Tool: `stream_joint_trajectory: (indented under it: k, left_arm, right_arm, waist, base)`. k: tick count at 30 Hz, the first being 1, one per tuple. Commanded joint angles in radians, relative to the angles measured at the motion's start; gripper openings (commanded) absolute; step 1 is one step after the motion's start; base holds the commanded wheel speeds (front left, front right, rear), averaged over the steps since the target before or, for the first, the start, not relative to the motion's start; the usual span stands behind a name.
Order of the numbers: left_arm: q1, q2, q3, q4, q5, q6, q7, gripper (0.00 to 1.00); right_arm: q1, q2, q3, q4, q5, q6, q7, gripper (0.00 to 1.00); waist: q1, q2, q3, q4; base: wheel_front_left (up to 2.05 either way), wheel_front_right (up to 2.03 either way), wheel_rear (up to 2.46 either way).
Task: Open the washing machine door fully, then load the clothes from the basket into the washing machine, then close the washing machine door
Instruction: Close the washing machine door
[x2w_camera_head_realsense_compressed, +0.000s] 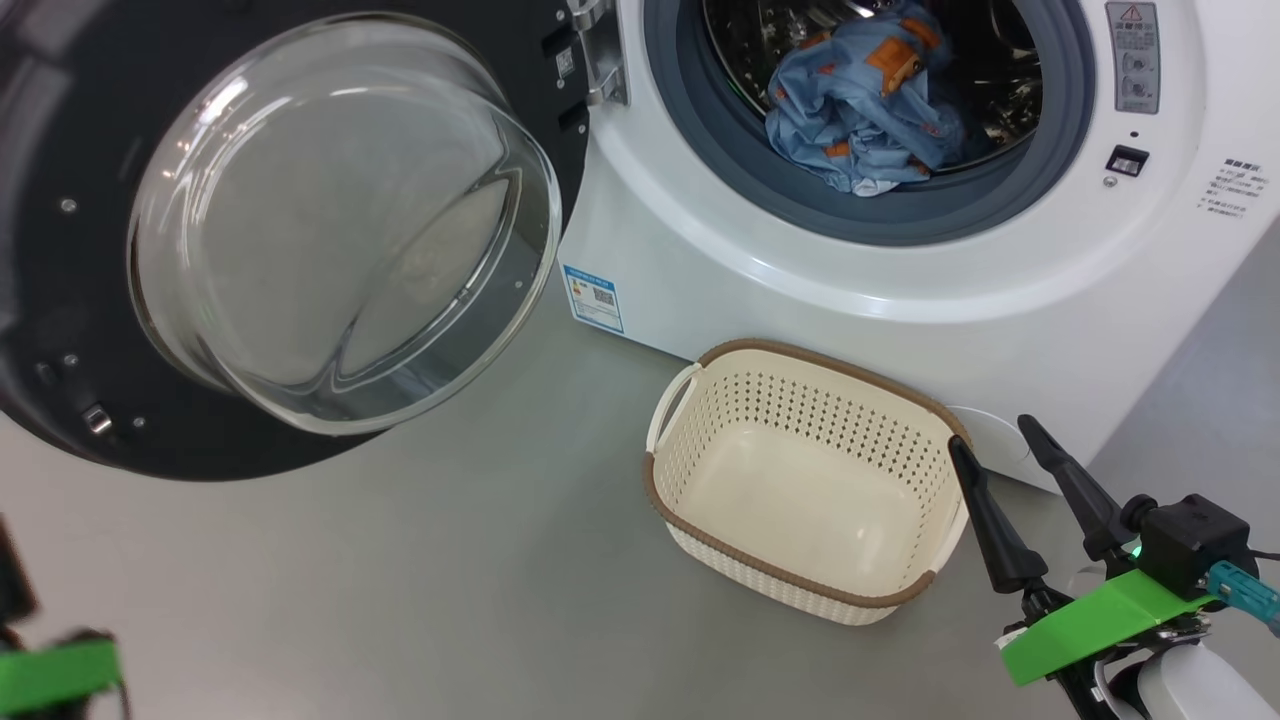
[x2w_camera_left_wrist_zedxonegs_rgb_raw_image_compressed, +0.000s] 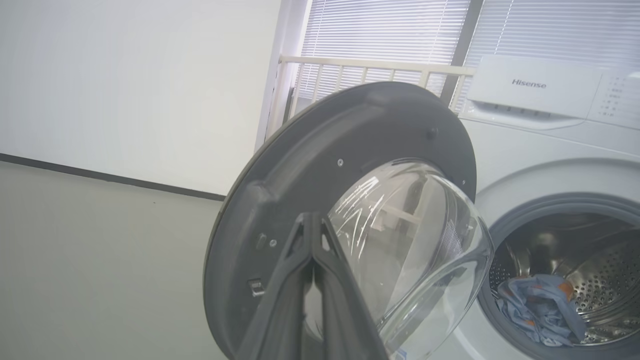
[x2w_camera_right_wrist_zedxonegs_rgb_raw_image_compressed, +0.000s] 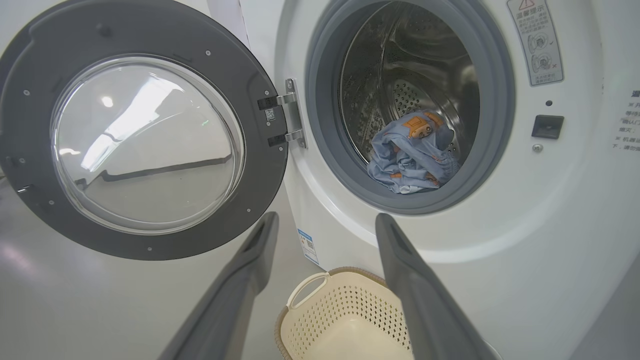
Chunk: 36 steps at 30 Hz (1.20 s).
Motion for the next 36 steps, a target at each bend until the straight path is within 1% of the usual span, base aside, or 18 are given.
stream_joint_trajectory:
  k: [1,4,6,8,9,11,13,15,16,17,19,21,23,28,30,36]
  left_arm:
    - [-0.072,0.055,0.047,-0.033,-0.069,0.000,-0.002,0.00]
    - [-0.168,0.132,0.071,0.000,-0.247,0.000,0.000,0.00]
    - [-0.238,0.198,0.076,0.045,-0.361,0.000,0.017,0.00]
    - [-0.311,0.248,0.082,0.100,-0.465,0.000,0.043,0.00]
    - [-0.344,0.276,0.082,0.132,-0.502,0.000,0.057,0.00]
    - [-0.415,0.316,0.083,0.208,-0.588,0.000,0.099,0.00]
    - [-0.478,0.364,0.088,0.287,-0.650,0.000,0.133,0.00]
    - [-0.539,0.395,0.090,0.362,-0.717,0.000,0.184,0.00]
    - [-0.539,0.395,0.090,0.362,-0.717,0.000,0.184,0.00]
    - [-0.560,0.413,0.084,0.394,-0.728,0.000,0.200,0.00]
    - [-0.606,0.429,0.077,0.452,-0.778,0.000,0.256,0.00]
    - [-0.641,0.456,0.064,0.507,-0.799,0.000,0.299,0.00]
    - [-0.678,0.467,0.065,0.558,-0.840,0.000,0.349,0.00]
    - [-0.740,0.504,0.029,0.669,-0.864,0.000,0.456,0.00]
    - [-0.760,0.508,0.018,0.692,-0.877,0.000,0.500,0.00]
    - [-0.793,0.511,-0.005,0.756,-0.891,0.000,0.563,0.00]
  right_arm:
    - [0.003,-0.013,0.012,-0.027,0.004,0.005,-0.008,1.00]
    - [0.001,-0.017,0.006,-0.032,-0.001,0.005,-0.008,1.00]
    - [-0.001,-0.019,0.004,-0.035,-0.005,0.005,-0.008,1.00]
    - [-0.001,-0.019,0.001,-0.038,-0.008,0.005,-0.008,1.00]
    - [-0.002,-0.021,0.000,-0.039,-0.009,0.005,-0.008,1.00]
    - [-0.006,-0.024,0.000,-0.042,-0.011,0.005,-0.008,1.00]
    - [-0.012,-0.028,0.005,-0.045,-0.013,0.005,-0.008,1.00]
    - [-0.020,-0.036,0.011,-0.048,-0.014,0.005,-0.008,1.00]
    - [-0.020,-0.036,0.011,-0.048,-0.014,0.005,-0.008,1.00]
    - [-0.024,-0.041,0.012,-0.049,-0.014,0.005,-0.008,1.00]
    - [-0.031,-0.050,0.014,-0.052,-0.014,0.005,-0.008,1.00]
    - [-0.038,-0.059,0.017,-0.054,-0.014,0.005,-0.008,1.00]
    - [-0.046,-0.069,0.020,-0.056,-0.015,0.005,-0.008,1.00]
    - [-0.068,-0.094,0.026,-0.061,-0.016,0.005,-0.008,1.00]
    - [-0.080,-0.102,0.030,-0.062,-0.016,0.005,-0.008,1.00]
    - [-0.095,-0.113,0.032,-0.067,-0.017,0.005,-0.008,1.00]
  waist:
    - [0.0000,0.0000,0.012,0.001]
    - [0.0000,0.0000,0.033,0.003]
    - [0.0000,0.0000,0.047,0.004]
    - [0.0000,0.0000,0.060,0.005]
    - [0.0000,0.0000,0.067,0.005]
    - [0.0000,0.0000,0.080,0.003]
    - [0.0000,0.0000,0.098,-0.003]
    - [0.0000,0.0000,0.115,-0.008]
    - [0.0000,0.0000,0.115,-0.008]
    - [0.0000,0.0000,0.124,-0.009]
    - [0.0000,0.0000,0.141,-0.010]
    - [0.0000,0.0000,0.158,-0.013]
    - [0.0000,0.0000,0.176,-0.015]
    - [0.0000,0.0000,0.219,-0.019]
    - [0.0000,0.0000,0.234,-0.024]
    - [0.0000,0.0000,0.260,-0.027]
  base:
    - [0.00,0.00,0.00]
    - [0.00,0.00,0.00]
    - [0.00,0.00,0.00]
    - [0.00,0.00,0.00]
    - [0.00,0.00,0.00]
    - [0.00,0.00,0.00]
    - [0.00,0.00,0.00]
    - [0.00,0.00,0.00]
    - [0.00,0.00,0.00]
    - [0.00,0.00,0.00]
    - [0.00,0.00,0.00]
    - [0.00,0.00,0.00]
    - [0.00,0.00,0.00]
    - [0.00,0.00,0.00]
    - [0.00,0.00,0.00]
    - [0.00,0.00,0.00]
